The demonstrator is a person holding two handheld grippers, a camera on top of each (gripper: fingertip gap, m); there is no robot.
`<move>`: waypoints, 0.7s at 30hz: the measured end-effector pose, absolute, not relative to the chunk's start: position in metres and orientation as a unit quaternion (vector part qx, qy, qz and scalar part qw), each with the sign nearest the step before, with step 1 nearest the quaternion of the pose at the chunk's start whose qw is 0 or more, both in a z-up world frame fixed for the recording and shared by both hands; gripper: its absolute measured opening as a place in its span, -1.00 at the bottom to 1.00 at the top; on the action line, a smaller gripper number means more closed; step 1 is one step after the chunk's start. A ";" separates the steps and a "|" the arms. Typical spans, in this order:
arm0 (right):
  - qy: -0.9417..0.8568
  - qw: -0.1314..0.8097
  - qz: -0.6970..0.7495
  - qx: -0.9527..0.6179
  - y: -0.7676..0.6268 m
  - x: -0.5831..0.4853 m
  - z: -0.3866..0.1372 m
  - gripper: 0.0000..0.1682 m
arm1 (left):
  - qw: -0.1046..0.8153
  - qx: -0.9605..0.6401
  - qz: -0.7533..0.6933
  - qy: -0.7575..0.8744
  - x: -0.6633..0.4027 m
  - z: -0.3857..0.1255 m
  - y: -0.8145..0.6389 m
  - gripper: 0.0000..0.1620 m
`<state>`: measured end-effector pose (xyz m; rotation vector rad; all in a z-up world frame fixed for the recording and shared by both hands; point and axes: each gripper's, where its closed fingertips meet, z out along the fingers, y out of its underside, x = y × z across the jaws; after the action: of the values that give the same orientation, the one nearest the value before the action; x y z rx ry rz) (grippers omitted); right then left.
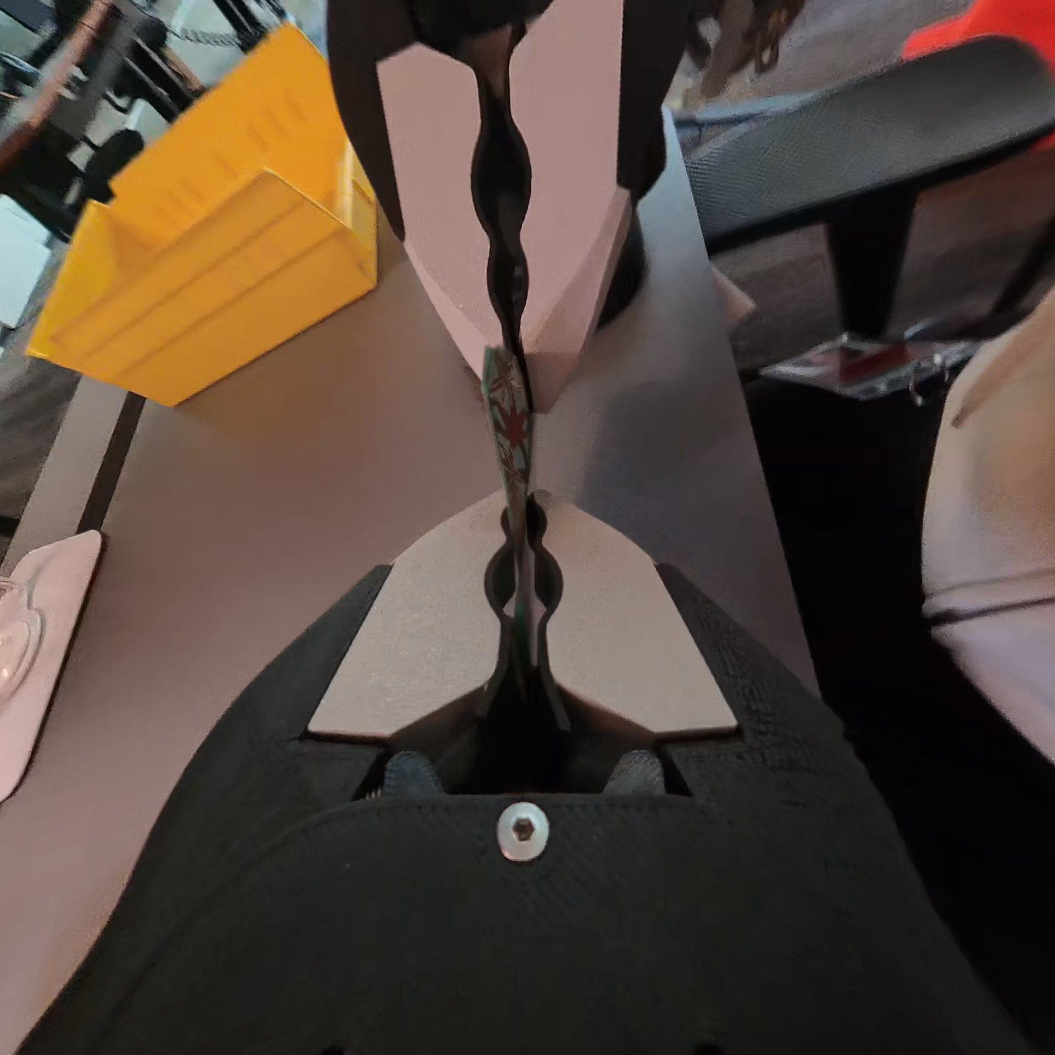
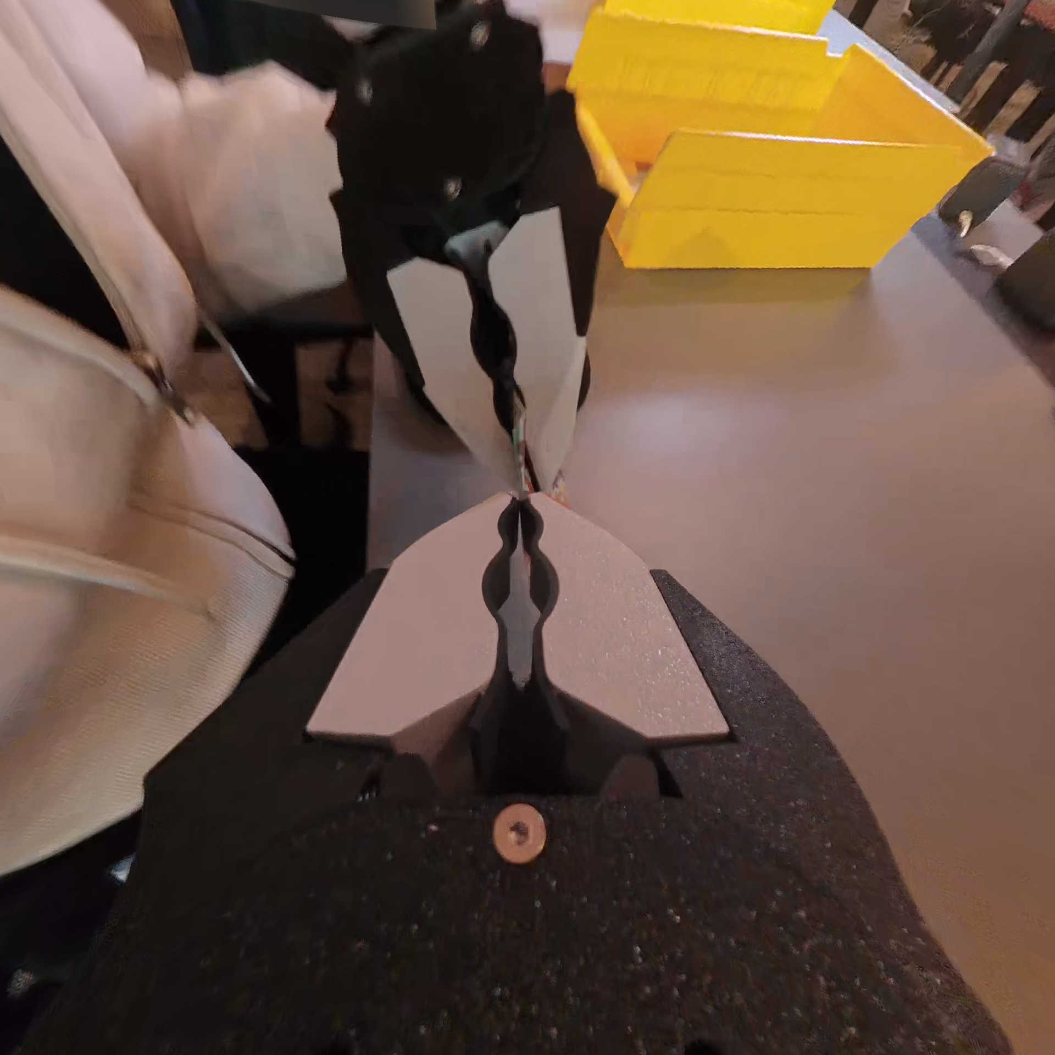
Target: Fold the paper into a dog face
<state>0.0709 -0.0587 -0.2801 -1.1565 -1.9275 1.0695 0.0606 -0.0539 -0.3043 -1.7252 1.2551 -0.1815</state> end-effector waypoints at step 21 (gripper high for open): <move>-0.431 0.231 0.686 -0.539 -0.040 0.069 -0.258 -1.00 | 0.510 -0.723 -0.375 0.276 0.052 -0.272 -0.055 -0.70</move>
<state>0.0688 -0.0401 -0.2576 -1.4814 -1.1857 1.8869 0.0525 -0.0548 -0.2723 -1.7402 0.6645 -0.9035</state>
